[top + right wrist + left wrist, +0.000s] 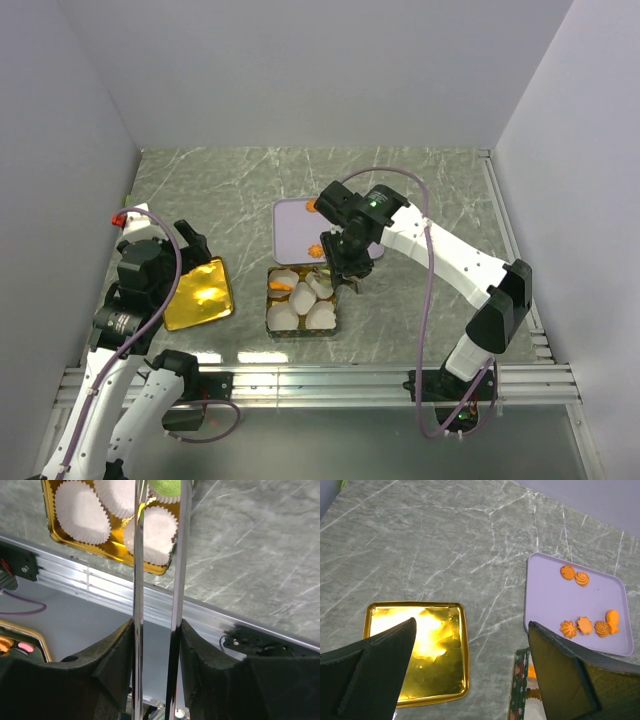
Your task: Pack the cookies
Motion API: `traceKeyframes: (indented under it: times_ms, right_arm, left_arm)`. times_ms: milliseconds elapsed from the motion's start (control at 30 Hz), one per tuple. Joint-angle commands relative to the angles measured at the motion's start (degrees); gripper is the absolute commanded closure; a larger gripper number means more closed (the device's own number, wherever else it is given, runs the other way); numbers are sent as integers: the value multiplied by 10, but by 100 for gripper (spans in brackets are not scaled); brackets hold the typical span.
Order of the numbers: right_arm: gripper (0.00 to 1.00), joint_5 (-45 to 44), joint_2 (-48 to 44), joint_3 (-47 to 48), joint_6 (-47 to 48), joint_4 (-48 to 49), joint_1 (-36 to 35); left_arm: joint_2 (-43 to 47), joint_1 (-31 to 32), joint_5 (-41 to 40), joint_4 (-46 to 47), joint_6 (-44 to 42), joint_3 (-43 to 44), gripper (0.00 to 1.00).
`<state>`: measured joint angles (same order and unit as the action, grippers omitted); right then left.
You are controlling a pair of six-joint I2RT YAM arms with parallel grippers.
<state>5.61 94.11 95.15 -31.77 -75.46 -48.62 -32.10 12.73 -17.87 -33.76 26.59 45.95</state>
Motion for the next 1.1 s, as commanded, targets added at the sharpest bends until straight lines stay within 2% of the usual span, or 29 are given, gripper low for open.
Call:
traceKeyframes:
  times_ms: [0, 400, 700, 1067]
  right_arm:
    - [55, 4, -21, -2, -20, 39, -14]
    - [55, -12, -2, -18, -15, 54, -17]
    - [49, -31, 5, -5, -10, 44, -18]
    - [47, -36, 19, 20, -6, 29, -17]
  left_arm:
    - [-2, 3, 3, 15, -8, 5, 1]
    - [-2, 4, -1, 14, -7, 5, 1]
    - [-4, 4, 0, 13, -6, 5, 1]
    - [-6, 4, 0, 14, -7, 5, 1]
